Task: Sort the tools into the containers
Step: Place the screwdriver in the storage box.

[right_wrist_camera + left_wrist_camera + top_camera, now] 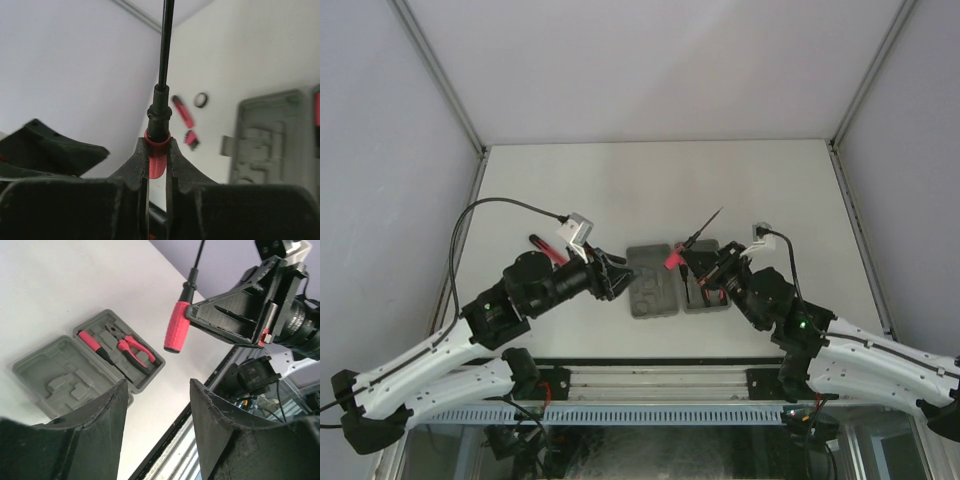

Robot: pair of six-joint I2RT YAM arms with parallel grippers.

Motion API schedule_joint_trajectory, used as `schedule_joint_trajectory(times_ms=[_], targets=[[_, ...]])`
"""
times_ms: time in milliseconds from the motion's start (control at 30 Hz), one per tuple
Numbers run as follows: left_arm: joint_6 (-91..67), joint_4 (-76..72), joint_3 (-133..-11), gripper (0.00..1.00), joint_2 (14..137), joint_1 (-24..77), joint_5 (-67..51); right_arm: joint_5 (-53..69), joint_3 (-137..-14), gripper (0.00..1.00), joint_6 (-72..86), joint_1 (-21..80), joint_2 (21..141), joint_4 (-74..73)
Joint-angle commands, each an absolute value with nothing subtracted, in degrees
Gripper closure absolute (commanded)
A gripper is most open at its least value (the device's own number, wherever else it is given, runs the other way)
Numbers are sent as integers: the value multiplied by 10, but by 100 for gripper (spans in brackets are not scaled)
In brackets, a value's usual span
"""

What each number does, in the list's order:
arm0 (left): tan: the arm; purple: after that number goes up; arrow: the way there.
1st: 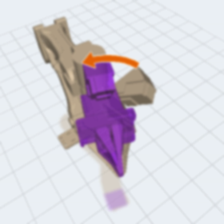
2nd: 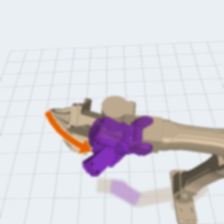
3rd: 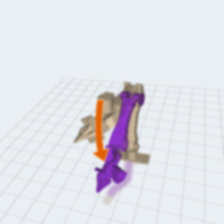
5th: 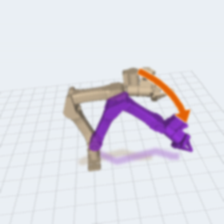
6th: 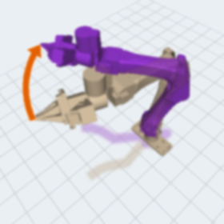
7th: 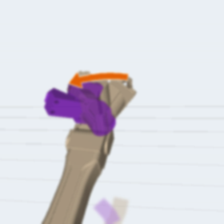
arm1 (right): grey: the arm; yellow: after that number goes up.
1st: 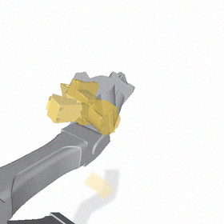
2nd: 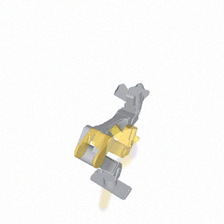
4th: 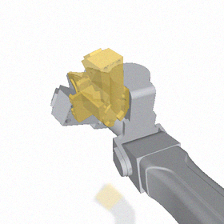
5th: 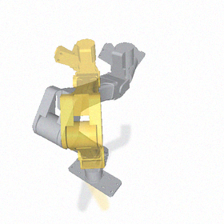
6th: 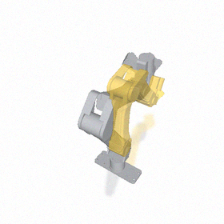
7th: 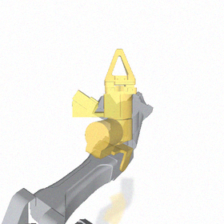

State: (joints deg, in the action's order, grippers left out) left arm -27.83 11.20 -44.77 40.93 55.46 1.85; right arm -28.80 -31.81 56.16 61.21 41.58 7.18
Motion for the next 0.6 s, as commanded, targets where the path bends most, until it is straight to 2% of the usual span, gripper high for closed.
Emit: schedule_joint_trajectory(times_ms=[0,333,567], targets=[[-286,139,-457,43,423,539,43,-311,-373,100,501,604,404,-110],[-327,203,-469,43,493,479,56,-215,-412,100,390,572,417,-279],[-326,231,-467,43,512,478,80,-74,-476,100,330,476,516,-353]])
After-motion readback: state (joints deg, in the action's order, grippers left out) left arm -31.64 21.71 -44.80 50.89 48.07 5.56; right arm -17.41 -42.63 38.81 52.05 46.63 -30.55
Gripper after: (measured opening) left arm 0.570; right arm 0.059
